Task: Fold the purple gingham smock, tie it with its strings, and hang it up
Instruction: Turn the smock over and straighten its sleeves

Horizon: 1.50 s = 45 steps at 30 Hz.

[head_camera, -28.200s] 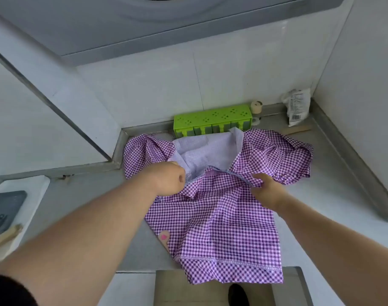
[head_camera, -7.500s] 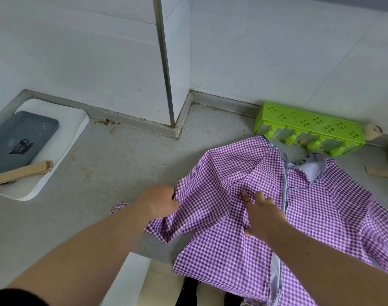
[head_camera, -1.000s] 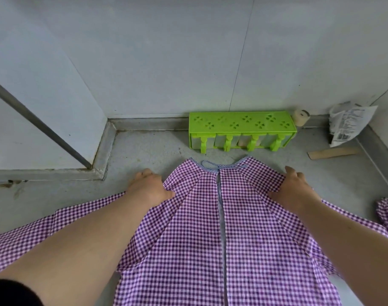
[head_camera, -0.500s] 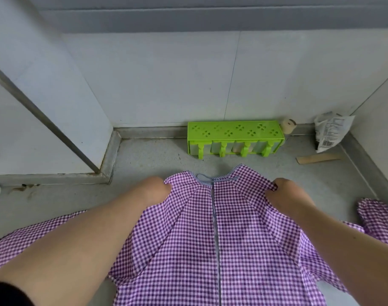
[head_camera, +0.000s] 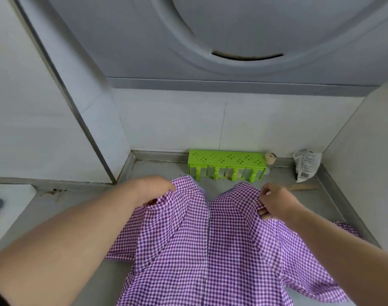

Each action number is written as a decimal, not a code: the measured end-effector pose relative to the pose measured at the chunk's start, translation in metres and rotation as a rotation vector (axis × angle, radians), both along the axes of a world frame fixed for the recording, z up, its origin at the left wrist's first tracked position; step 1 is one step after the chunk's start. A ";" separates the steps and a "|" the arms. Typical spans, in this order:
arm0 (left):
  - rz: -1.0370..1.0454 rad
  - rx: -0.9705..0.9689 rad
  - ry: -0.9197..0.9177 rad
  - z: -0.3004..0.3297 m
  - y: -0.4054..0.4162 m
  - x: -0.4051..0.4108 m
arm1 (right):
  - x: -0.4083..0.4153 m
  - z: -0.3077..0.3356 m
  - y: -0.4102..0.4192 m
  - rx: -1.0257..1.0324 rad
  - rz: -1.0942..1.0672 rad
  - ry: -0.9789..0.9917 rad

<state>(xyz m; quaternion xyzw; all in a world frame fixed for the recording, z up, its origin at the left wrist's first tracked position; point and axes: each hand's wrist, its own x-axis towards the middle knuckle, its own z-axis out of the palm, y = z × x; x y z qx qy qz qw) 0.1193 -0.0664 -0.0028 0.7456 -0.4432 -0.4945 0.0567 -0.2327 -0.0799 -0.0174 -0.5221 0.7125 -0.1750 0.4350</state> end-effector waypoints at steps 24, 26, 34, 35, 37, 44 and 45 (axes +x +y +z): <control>-0.028 -0.300 0.502 0.185 0.137 -0.086 | 0.089 0.172 0.129 -0.285 0.611 -0.215; -0.026 -0.332 0.464 0.194 0.153 -0.083 | 0.108 0.180 0.149 -0.301 0.530 -0.218; -0.198 -0.508 0.080 0.211 0.210 -0.045 | 0.138 0.192 0.201 -0.331 0.444 -0.108; -0.249 -0.535 0.031 0.215 0.214 -0.037 | 0.140 0.193 0.206 -0.329 0.444 -0.122; -0.322 -0.597 -0.051 0.223 0.218 -0.025 | 0.141 0.196 0.214 -0.300 0.449 -0.180; -0.257 -0.697 -0.113 0.235 0.231 0.031 | 0.134 0.210 0.235 -0.169 0.421 -0.688; -0.296 -0.708 -0.120 0.240 0.232 0.033 | 0.131 0.215 0.238 -0.155 0.411 -0.764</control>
